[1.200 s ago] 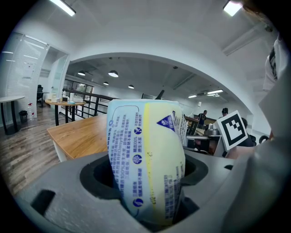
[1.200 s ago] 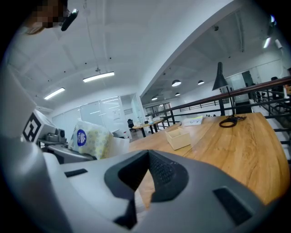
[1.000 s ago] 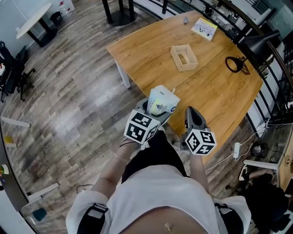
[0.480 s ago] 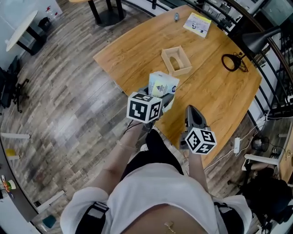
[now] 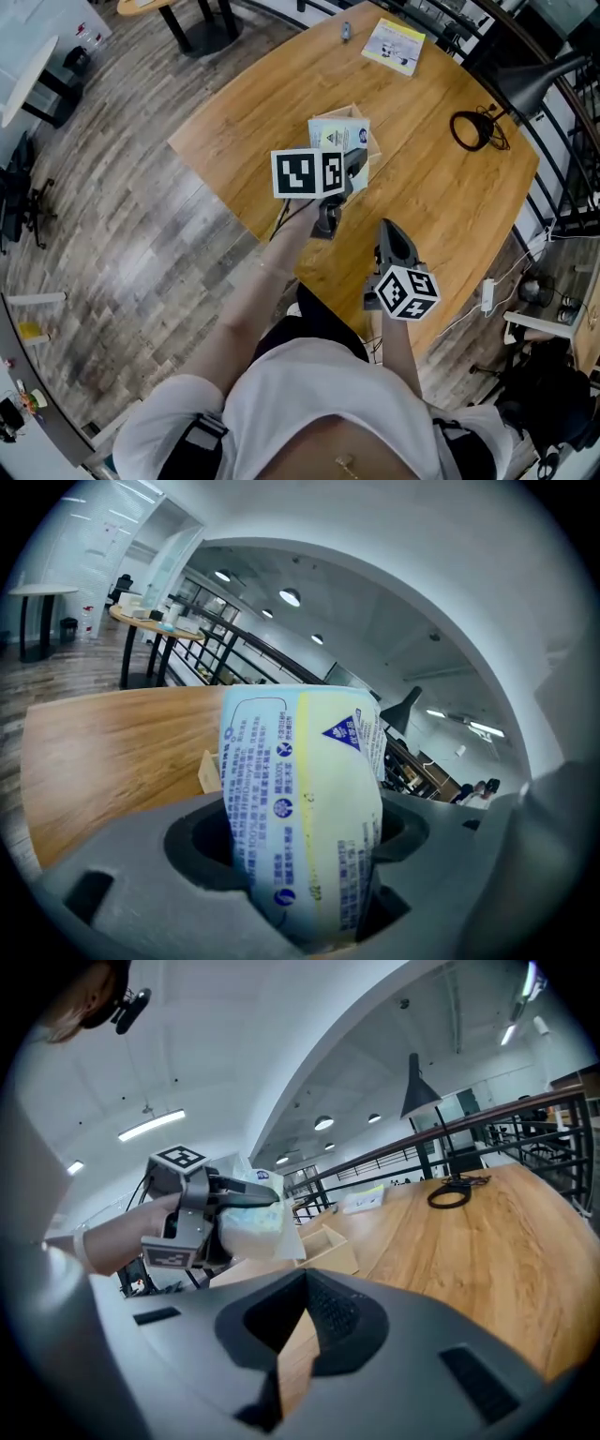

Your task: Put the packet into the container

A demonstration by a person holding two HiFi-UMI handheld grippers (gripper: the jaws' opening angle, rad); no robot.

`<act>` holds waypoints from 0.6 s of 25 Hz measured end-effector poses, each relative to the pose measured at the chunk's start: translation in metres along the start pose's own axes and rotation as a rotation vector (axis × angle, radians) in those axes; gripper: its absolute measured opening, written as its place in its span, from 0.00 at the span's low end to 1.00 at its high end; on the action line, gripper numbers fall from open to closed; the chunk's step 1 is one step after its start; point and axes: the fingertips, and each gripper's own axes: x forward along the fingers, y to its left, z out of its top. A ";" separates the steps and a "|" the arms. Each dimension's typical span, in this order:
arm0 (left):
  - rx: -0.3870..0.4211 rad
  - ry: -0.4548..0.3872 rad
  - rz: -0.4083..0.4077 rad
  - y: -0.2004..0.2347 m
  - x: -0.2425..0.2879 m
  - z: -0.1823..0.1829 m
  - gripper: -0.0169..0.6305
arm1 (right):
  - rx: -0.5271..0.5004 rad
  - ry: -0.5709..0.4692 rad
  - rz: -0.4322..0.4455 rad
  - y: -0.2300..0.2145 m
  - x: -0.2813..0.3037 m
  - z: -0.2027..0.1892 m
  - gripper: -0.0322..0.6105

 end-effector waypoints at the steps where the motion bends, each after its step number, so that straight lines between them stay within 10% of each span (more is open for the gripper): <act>1: -0.023 0.001 0.009 0.002 0.010 0.004 0.56 | 0.007 -0.002 -0.001 -0.003 0.004 0.002 0.07; 15: -0.214 0.086 0.266 0.045 0.097 0.004 0.56 | 0.091 0.012 -0.032 -0.049 0.035 0.017 0.07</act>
